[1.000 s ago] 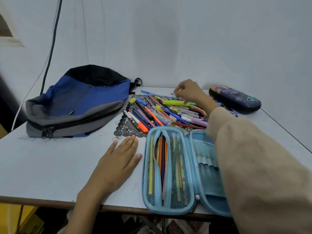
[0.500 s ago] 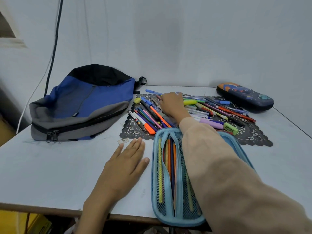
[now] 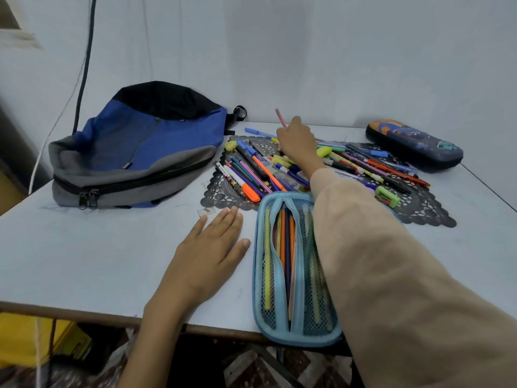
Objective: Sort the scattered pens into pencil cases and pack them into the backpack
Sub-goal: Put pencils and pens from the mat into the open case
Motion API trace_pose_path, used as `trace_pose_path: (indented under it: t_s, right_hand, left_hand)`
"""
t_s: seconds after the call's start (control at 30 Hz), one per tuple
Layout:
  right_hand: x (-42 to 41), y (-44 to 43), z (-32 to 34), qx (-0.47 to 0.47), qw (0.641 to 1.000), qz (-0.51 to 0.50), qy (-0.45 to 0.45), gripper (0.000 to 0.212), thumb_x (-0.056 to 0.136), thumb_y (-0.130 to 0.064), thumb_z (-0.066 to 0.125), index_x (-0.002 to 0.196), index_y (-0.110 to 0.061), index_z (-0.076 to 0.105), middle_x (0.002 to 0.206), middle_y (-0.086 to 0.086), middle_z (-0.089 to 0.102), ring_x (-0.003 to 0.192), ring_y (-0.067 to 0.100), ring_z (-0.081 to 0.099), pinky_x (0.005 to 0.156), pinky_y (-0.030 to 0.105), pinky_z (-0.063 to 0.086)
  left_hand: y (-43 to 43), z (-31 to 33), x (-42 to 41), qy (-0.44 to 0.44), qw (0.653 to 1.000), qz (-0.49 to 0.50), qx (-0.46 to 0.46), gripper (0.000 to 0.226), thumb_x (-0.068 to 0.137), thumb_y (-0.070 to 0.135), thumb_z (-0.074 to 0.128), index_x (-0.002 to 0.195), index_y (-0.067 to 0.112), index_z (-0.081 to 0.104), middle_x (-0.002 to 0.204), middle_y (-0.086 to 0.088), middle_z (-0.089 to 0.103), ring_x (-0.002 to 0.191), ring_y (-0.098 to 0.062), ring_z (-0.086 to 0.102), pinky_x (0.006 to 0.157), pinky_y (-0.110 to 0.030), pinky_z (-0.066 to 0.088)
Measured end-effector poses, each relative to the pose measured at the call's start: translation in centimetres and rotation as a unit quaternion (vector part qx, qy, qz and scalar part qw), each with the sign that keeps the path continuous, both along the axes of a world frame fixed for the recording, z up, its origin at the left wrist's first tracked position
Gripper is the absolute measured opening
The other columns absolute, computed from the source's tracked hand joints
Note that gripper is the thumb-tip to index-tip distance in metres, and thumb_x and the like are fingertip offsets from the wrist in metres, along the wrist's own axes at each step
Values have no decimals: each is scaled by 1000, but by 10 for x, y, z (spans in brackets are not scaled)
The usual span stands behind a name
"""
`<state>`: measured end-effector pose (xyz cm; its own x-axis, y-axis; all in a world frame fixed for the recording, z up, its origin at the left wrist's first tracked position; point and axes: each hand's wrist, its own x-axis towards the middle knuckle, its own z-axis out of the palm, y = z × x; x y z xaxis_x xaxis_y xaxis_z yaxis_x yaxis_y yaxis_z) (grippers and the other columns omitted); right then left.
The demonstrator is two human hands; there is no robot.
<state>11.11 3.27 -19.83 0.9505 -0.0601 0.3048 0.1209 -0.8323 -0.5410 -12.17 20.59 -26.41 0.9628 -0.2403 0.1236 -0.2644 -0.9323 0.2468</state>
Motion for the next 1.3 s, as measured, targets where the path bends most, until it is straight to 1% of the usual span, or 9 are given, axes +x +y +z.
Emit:
trace_pose_path:
  t_s: [0.07,0.2,0.33,0.43,0.6,0.93,1.03,1.17,1.3]
  right_hand:
    - [2,4,1,20,1000,14,12,30,94,-19,44,119,-3,44,117,20,58,98,35,56,72,33,37]
    - [6,14,-8,-97,994,42,10,25,94,-15,48,114,-4,57,113,18,63,102,34,59,69,31,37]
    - [2,30,-19,-194,978,80,-15,27,93,-14,47,115,-12,62,111,13,66,101,32,61,71,31,38]
    - [-1,36,-22,-248,965,76,-19,26,95,-12,43,111,-7,62,113,15,65,105,33,60,76,33,41]
    - [-3,33,-16,-243,968,34,-43,23,94,-10,48,114,-6,60,113,15,63,105,35,60,79,35,44]
    - [-8,34,-12,-260,966,5,9,26,93,-3,47,117,-5,57,118,15,62,110,34,59,82,36,44]
    - [-6,29,-10,-213,976,11,32,22,90,-12,54,111,-8,57,113,12,63,106,33,60,77,34,42]
    - [-3,16,-6,-52,997,10,57,24,85,-33,56,90,-10,55,89,9,60,84,29,58,64,30,38]
    - [-4,3,7,115,991,47,40,11,83,-23,57,86,-13,59,70,-1,63,67,14,56,55,27,39]
  left_hand:
    - [0,0,0,-1,1000,-1,-3,84,82,65,-9,156,28,8,161,15,-2,145,6,-8,120,-26,-7]
    - [1,-1,0,2,1000,0,-1,82,84,64,-7,156,29,7,161,14,0,145,6,-7,120,-26,-7]
    - [3,-1,3,-1,1000,-6,-13,81,84,65,-2,156,28,12,162,14,4,145,6,-3,119,-23,-8]
    - [3,-1,2,0,1000,-7,-17,81,84,64,-2,155,28,12,162,14,3,144,7,-4,119,-23,-8]
    - [2,0,1,-2,1000,-5,-24,83,82,65,-3,156,28,12,161,15,2,143,9,-6,118,-22,-9]
    - [3,1,0,-1,1000,-4,-21,84,81,65,-6,155,29,10,161,15,1,143,8,-7,118,-22,-10]
    - [3,0,0,1,1000,-5,-24,83,82,66,-5,155,30,10,161,16,0,143,9,-7,118,-22,-10]
    - [4,0,1,1,1000,-5,-25,83,82,66,-4,155,30,10,161,16,1,144,8,-7,119,-23,-9]
    - [4,-1,1,-3,1000,-5,-27,84,81,67,-4,155,30,11,161,16,2,143,9,-6,117,-20,-11]
